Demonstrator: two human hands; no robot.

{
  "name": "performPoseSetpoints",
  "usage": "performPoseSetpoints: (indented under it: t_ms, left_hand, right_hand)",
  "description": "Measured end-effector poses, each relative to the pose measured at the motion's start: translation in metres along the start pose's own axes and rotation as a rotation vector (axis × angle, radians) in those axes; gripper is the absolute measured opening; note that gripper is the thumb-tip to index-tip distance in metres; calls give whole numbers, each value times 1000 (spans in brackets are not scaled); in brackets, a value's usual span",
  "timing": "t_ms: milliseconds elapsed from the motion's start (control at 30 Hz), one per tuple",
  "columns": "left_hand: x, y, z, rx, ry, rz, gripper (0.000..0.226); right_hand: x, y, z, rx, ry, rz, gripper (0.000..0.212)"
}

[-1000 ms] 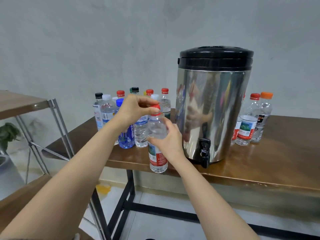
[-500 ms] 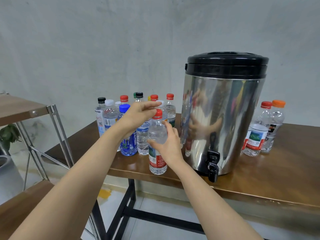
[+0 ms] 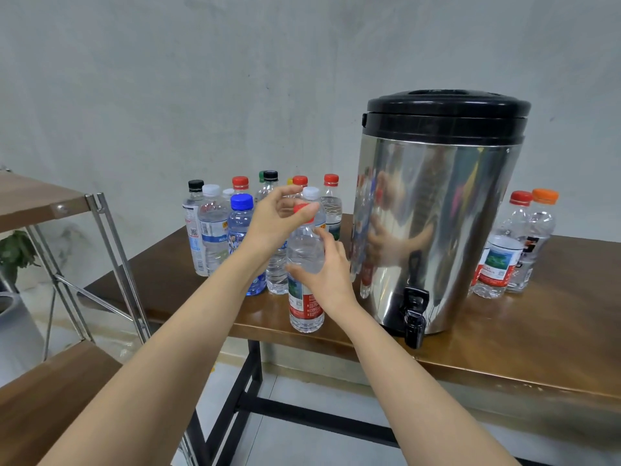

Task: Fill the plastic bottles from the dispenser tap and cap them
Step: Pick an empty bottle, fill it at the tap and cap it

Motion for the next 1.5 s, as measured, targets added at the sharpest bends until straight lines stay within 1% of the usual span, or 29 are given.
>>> performPoseSetpoints:
  t_ms: [67, 167, 233, 267, 333, 367, 400, 433, 467, 500, 600, 733, 800, 933, 1067, 1133, 1200, 1333, 1433, 1500]
  left_hand:
    - [1, 0, 0, -38, 10, -11, 36]
    - [1, 1, -3, -29, 8, -27, 33]
    - [5, 9, -6, -18, 17, -24, 38]
    - [10, 16, -9, -6, 30, -12, 45]
    - [31, 35, -12, 2, 77, 26, 62]
    - [44, 47, -13, -8, 97, 52, 65]
    - [59, 58, -14, -23, 95, 77, 64]
    - [74, 67, -15, -30, 83, 105, 58]
    - [87, 76, -19, -16, 67, 130, 50]
    - [97, 82, -23, 14, 62, 144, 48]
    - [114, 89, -34, 73, 66, 155, 66]
    - [114, 84, -40, 107, 22, 93, 84]
    - [117, 86, -37, 55, -1, 59, 85]
    - [127, 98, -11, -179, -23, 16, 89]
    - [142, 106, 36, -445, -154, 50, 92]
    - [142, 104, 57, -561, -241, 42, 91]
    - [140, 98, 74, -654, -320, 76, 89]
    - [147, 75, 99, -753, -335, 162, 89]
    - [158, 57, 111, -768, -333, 195, 92]
    - [165, 47, 116, -761, -348, 217, 93]
  right_hand:
    - [-1, 0, 0, 0, -1, 5, 82]
    - [-4, 1, 1, 1, 6, 21, 86]
    - [-5, 2, 2, 15, 17, 33, 89]
    - [-6, 4, 2, 27, 19, 42, 89]
    - [-12, 9, 2, 48, -11, 71, 78]
    - [-18, 12, 2, 55, -37, 78, 71]
    - [-24, 17, 3, 59, -65, 75, 64]
    - [-33, 22, 3, 54, -86, 60, 59]
    - [-41, 27, 4, 46, -103, 47, 56]
    - [-49, 31, 4, 31, -115, 35, 52]
    - [-67, 37, 3, -17, -63, 19, 42]
    - [-81, 35, -7, -17, 26, 23, 42]
    - [-84, 34, -10, -31, 46, 24, 42]
    - [-87, 32, -18, -18, 127, 13, 46]
    - [-90, 28, -22, -45, 139, 20, 52]
    - [-91, 27, -23, -59, 144, 23, 51]
    - [-91, 26, -24, -61, 184, 21, 49]
    - [-88, 22, -30, -46, 291, 24, 50]
    - [-88, 17, -34, -52, 315, 1, 57]
    - [-90, 15, -36, -58, 303, -28, 65]
Point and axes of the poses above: each hand's wrist, its own y-axis away from the middle knuckle, its own z-axis out of the back of the hand, x = y × z, the point moved 5 cm from there along -y, towards the middle knuckle, and after that the axes turned 5 degrees about -z, right-handed, at the moved point
